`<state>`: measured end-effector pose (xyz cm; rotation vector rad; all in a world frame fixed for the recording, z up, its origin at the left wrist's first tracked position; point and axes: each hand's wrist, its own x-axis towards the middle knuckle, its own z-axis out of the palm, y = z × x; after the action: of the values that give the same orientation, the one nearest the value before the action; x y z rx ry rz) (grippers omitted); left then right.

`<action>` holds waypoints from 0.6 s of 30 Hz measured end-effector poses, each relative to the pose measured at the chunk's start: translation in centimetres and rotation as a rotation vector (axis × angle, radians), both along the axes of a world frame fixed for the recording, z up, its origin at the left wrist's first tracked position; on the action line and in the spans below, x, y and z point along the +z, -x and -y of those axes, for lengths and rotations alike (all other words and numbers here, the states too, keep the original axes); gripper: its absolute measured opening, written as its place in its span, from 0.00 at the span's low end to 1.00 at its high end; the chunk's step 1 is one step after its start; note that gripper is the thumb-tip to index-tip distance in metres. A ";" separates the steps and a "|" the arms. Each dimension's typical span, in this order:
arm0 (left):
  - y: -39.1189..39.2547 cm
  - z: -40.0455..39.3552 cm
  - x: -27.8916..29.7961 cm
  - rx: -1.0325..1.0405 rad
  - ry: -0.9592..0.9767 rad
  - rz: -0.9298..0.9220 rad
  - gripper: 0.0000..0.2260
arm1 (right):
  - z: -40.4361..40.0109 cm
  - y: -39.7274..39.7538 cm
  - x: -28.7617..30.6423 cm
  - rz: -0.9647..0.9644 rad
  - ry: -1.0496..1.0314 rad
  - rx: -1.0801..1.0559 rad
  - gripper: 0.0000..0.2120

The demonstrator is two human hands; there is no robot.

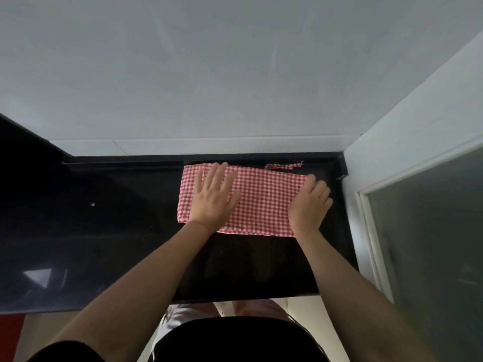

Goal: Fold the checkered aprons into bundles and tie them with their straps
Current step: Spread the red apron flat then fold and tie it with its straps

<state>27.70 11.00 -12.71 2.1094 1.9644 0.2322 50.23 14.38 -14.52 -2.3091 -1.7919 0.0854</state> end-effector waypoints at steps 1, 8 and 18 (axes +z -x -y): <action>0.8 0.6 0.5 0.115 -0.076 0.051 0.23 | 0.0 1.0 0.6 0.010 -0.007 0.061 0.16; 6.7 3.5 0.5 1.062 0.368 0.589 0.14 | 1.9 5.8 1.9 -0.080 0.333 0.105 0.16; 4.8 7.9 0.1 0.693 0.319 0.577 0.26 | 2.7 5.4 2.0 -0.079 0.526 0.142 0.32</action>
<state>22.87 3.10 -12.64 0.9612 2.0850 0.5348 44.79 11.67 -12.49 -2.4471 -2.0821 0.7417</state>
